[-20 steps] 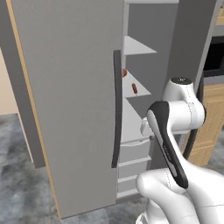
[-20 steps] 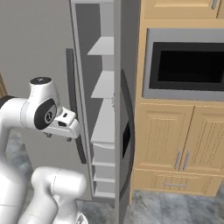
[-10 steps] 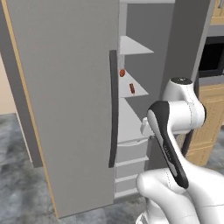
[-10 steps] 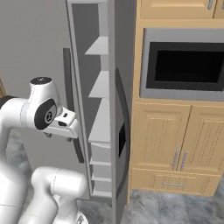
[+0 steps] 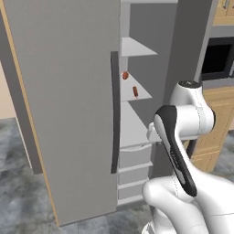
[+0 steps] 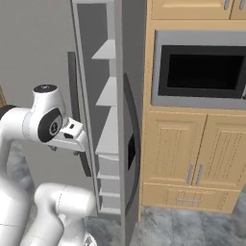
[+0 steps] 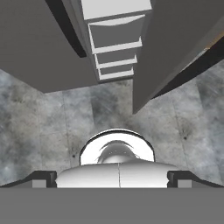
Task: Store the hot dog in the freezer for long-term storage. Close the freezer door after placing the cooked food.
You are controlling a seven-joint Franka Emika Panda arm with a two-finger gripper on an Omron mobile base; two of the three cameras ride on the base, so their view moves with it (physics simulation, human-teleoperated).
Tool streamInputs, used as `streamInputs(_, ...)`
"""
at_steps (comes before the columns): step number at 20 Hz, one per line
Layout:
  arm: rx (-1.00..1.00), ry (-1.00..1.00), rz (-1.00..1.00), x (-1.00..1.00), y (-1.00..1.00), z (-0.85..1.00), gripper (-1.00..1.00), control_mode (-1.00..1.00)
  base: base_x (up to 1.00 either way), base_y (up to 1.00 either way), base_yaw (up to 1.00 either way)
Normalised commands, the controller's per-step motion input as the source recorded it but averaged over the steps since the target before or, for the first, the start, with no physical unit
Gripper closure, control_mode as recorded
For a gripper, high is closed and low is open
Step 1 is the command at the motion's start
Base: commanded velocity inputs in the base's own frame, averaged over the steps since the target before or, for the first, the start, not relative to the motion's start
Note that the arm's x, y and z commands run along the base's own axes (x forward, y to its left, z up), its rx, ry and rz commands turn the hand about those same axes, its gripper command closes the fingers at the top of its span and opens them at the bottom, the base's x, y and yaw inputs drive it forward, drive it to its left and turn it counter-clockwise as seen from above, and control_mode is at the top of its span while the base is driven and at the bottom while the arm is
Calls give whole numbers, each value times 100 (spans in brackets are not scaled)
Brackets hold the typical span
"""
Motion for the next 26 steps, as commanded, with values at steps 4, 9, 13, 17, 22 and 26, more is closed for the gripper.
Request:
streamInputs(4,0,0,0,0,0,0,-100,100,-18,-33,0)
streamInputs(9,0,0,0,0,0,0,-100,100,-5,-41,0)
streamInputs(13,0,0,0,0,0,0,-100,100,0,-31,0)
streamInputs(17,0,0,0,0,0,0,-100,100,0,-23,0)
streamInputs(22,0,0,0,0,0,0,-100,100,0,-21,0)
streamInputs(26,0,0,0,0,0,0,-100,100,0,-31,0)
